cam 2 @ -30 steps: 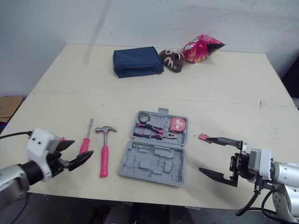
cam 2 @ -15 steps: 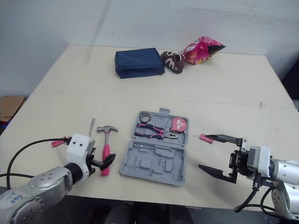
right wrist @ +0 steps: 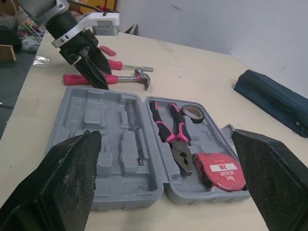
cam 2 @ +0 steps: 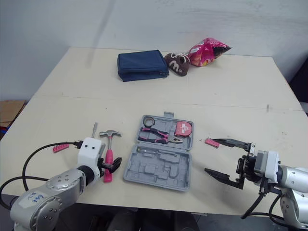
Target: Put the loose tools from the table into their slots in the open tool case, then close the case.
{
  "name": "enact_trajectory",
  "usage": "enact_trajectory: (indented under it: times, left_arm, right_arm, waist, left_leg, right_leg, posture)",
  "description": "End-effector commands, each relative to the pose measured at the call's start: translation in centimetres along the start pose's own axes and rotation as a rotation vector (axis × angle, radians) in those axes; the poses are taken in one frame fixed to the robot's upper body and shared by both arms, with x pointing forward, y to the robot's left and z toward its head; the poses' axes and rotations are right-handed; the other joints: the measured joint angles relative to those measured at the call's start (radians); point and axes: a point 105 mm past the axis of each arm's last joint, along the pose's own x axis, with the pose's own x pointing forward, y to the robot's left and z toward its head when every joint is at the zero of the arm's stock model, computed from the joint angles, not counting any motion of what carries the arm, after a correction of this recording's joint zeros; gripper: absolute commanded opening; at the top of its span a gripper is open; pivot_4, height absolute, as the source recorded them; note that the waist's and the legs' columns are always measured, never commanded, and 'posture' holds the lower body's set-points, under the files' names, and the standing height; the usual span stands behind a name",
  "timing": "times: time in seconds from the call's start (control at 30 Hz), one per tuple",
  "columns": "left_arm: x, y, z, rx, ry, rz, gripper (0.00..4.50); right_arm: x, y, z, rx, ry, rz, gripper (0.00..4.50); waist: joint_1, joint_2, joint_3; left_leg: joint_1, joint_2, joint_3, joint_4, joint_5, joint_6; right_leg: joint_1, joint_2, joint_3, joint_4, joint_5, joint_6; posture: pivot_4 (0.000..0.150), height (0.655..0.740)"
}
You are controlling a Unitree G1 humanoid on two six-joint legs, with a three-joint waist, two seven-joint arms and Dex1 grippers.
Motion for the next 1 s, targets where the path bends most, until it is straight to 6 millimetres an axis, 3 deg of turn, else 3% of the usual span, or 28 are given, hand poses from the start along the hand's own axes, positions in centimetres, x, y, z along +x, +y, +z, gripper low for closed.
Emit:
enact_trajectory:
  times: [0.03,0.27,0.3,0.53,0.67,0.8,1.0]
  left_arm:
    - [0.0,0.4,-3.1,-0.010,0.137,0.027,3.69]
    - [-0.2,1.4,-4.3,-0.039,0.166,0.079,0.72]
    - [-0.2,1.5,-4.3,-0.045,0.161,0.084,0.56]
    - [0.2,2.0,-2.6,-0.078,0.056,0.116,0.56]
    - [0.1,2.2,1.0,-0.089,-0.170,0.100,0.56]
    - [-0.6,1.7,3.8,-0.056,-0.320,0.001,0.56]
    - [-2.9,-0.2,7.8,0.244,-0.525,-0.271,0.56]
  right_arm:
    - [-0.2,-0.3,1.1,-0.060,-0.013,-0.018,4.50]
    - [-0.2,-0.3,1.1,-0.061,-0.012,-0.024,4.50]
    - [-0.2,-0.3,1.1,-0.061,-0.012,-0.024,4.50]
    - [-0.3,-0.1,0.9,-0.053,-0.002,-0.027,4.50]
    - [-0.4,0.0,0.8,-0.052,0.004,-0.029,4.50]
    - [-0.4,0.0,0.8,-0.056,0.006,-0.033,4.50]
    - [-0.5,-0.2,0.7,-0.063,0.012,-0.042,4.50]
  waist:
    - [-0.001,0.001,-0.001]
    - [-0.002,0.012,-0.007]
    - [-0.003,0.013,-0.008]
    - [-0.001,0.016,-0.010]
    - [0.000,0.016,-0.010]
    - [0.001,0.009,-0.005]
    - [0.003,0.007,-0.004]
  left_leg:
    - [0.000,0.000,0.000,0.000,0.000,0.000]
    - [0.000,0.000,0.001,-0.001,-0.002,0.003]
    - [0.000,0.000,0.001,-0.001,-0.003,0.004]
    - [0.001,0.001,0.001,-0.001,-0.003,0.004]
    - [0.001,0.001,0.001,-0.001,-0.003,0.004]
    - [-0.001,0.001,0.000,-0.001,-0.002,0.004]
    - [-0.004,0.000,0.001,-0.001,-0.004,0.002]
  right_leg:
    - [0.000,0.000,0.000,0.000,0.000,0.000]
    - [0.002,0.000,0.001,0.000,-0.001,-0.001]
    - [0.002,0.000,0.001,0.000,-0.001,-0.001]
    - [0.002,0.000,0.001,0.000,-0.001,-0.002]
    - [0.002,0.000,0.001,0.000,-0.001,-0.002]
    - [-0.001,0.000,0.000,0.000,-0.001,-0.002]
    - [-0.001,-0.001,-0.001,-0.006,-0.001,-0.002]
  posture:
    - [0.150,0.7400]
    - [0.150,0.7400]
    - [0.150,0.7400]
    - [0.150,0.7400]
    - [0.150,0.7400]
    - [0.150,0.7400]
    - [0.150,0.7400]
